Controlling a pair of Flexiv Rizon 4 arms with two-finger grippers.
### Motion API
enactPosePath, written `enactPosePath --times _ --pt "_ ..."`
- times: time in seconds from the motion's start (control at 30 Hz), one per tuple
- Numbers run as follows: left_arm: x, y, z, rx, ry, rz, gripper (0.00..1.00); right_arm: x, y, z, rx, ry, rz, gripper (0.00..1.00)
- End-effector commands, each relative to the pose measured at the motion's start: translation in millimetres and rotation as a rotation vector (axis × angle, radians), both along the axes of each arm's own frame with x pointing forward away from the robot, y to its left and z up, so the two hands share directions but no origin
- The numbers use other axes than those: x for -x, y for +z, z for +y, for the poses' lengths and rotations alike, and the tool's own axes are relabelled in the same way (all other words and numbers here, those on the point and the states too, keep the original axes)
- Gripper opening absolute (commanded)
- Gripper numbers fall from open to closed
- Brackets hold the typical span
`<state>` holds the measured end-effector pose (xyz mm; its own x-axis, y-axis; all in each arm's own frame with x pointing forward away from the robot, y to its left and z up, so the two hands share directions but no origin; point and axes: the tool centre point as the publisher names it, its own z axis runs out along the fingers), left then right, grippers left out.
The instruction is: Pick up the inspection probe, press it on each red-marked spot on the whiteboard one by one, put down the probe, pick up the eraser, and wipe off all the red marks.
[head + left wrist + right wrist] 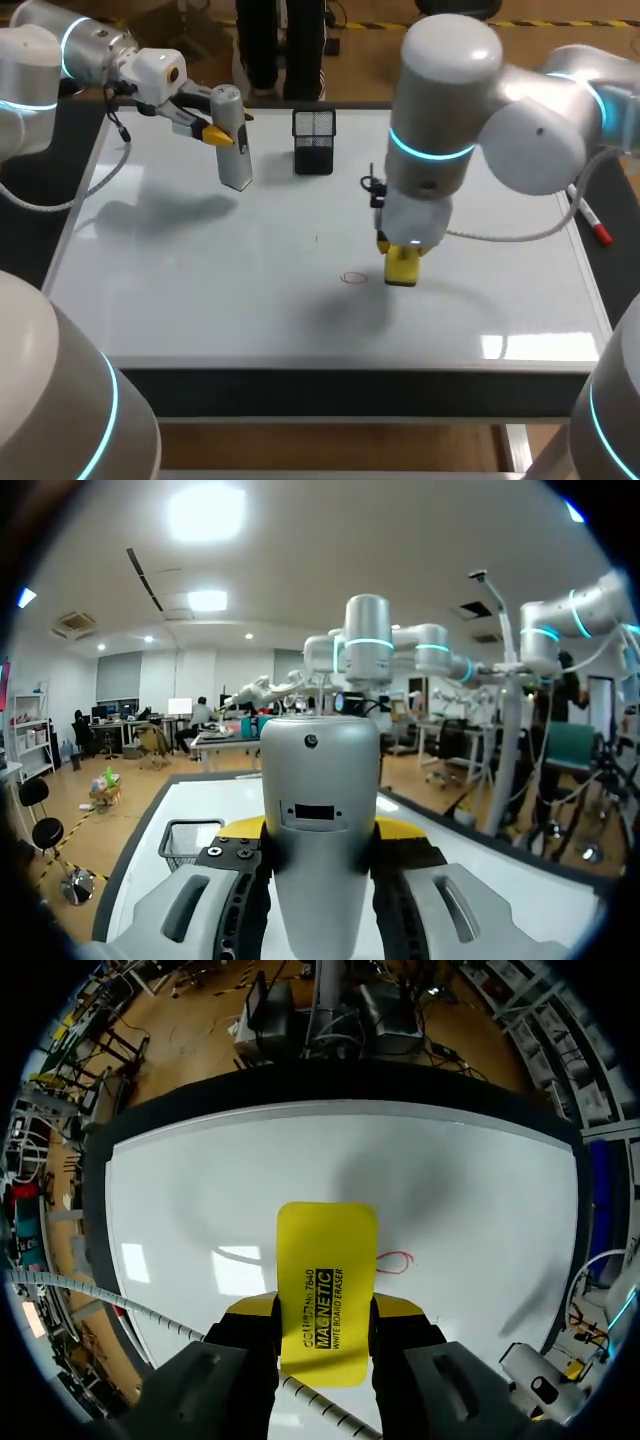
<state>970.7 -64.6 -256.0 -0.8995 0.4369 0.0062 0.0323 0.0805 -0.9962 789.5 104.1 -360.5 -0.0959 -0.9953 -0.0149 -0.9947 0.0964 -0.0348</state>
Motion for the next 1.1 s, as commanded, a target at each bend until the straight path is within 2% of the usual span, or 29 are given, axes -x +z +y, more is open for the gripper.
enactPosePath --times 0.03,0.23,0.5,0.83,1.1 --pt "-0.6 2.0 1 -0.002 -0.003 0.0 0.0 -7.8 -13 29 0.054 0.002 0.01 0.0" --pt "-0.6 2.0 1 -0.002 -0.003 0.0 0.0 -7.9 -20 65 0.026 0.062 0.017 0.0" --pt "-0.6 2.0 1 -0.002 -0.003 0.0 0.0 -6.8 -35 93 -0.002 0.133 0.035 0.0" --pt "-0.6 2.0 1 -0.002 -0.003 0.0 0.0 -10.8 -50 106 -0.019 0.167 0.031 0.0" --pt "-0.6 2.0 1 -0.002 -0.003 0.0 0.0 -11.7 -62 108 -0.042 0.176 0.055 0.0"
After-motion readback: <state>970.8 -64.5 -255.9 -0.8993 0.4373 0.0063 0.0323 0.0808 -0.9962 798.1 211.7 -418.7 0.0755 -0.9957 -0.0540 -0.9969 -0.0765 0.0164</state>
